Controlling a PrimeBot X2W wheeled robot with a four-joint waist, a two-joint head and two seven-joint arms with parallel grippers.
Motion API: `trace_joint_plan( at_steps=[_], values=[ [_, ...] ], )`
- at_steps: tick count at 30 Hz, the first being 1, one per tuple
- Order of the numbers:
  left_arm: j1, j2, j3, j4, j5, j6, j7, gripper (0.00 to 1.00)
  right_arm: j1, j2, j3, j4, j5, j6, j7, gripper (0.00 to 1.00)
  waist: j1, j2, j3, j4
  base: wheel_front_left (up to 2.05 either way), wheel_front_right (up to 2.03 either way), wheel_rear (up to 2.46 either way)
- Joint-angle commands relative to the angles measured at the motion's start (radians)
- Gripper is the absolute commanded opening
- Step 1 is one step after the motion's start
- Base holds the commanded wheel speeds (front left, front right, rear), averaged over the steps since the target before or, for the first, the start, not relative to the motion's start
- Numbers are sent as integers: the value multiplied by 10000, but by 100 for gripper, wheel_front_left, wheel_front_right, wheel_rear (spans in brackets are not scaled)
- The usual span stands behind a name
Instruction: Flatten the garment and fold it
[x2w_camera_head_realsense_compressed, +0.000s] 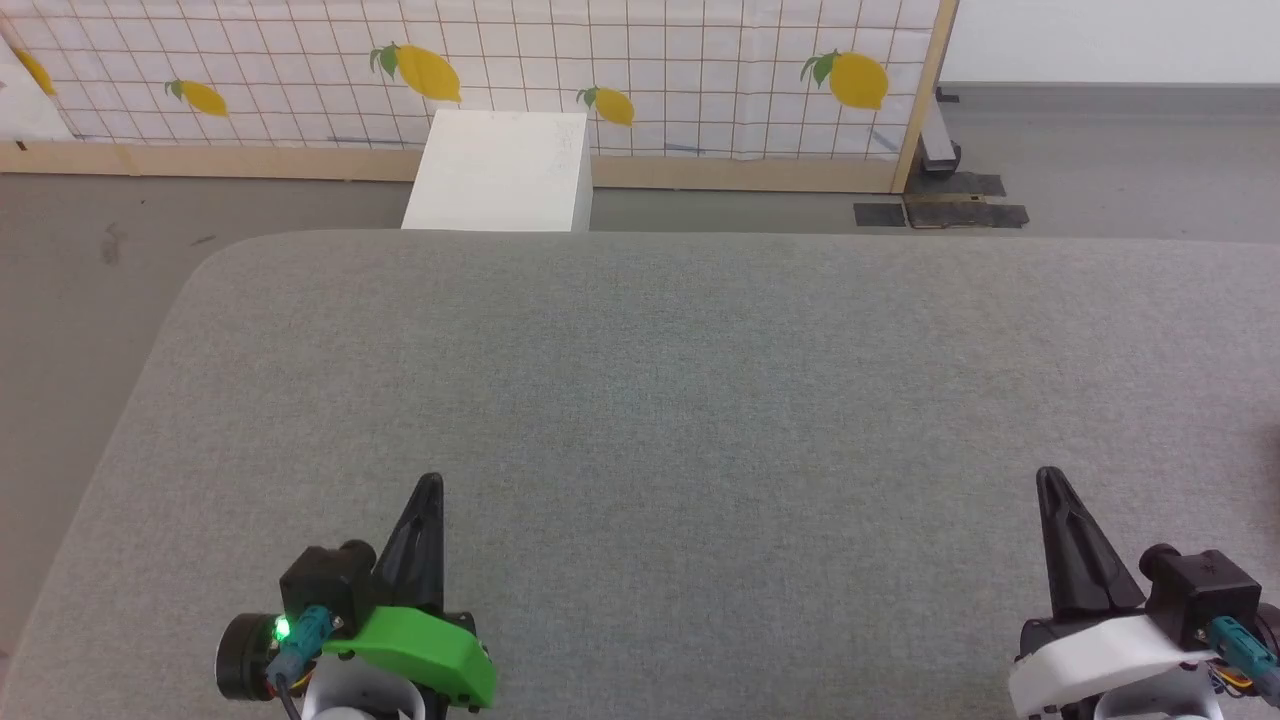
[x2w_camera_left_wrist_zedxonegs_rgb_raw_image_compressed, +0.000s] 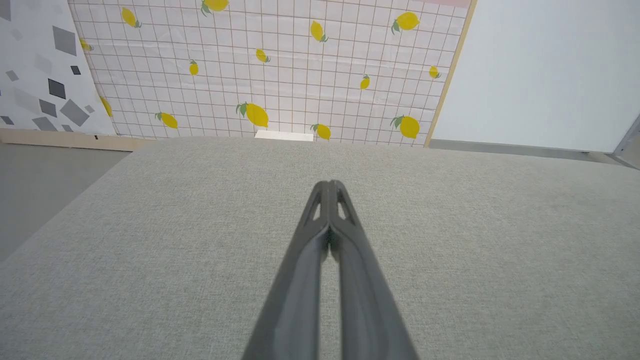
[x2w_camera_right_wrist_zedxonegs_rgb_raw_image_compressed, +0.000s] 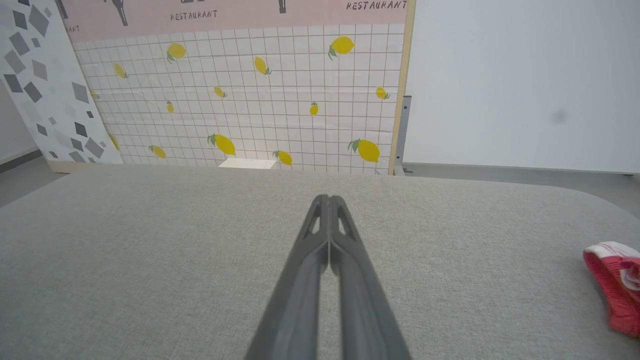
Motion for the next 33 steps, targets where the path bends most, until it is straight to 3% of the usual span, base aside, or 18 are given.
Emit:
trace_joint_plan(
  at_steps=[1, 33],
  values=[
    [5, -11, 48, -72, 101, 74, 60, 0, -176, 11, 39, -81, -72, -6, 53, 0, 0, 0, -1, -5, 0, 0, 0],
    [8, -19, 381, -480, 707, 269, 710, 0, -386, 19, 328, -257, -320, -9, 700, 0, 0, 0, -24, -148, 0, 0, 0]
  ],
)
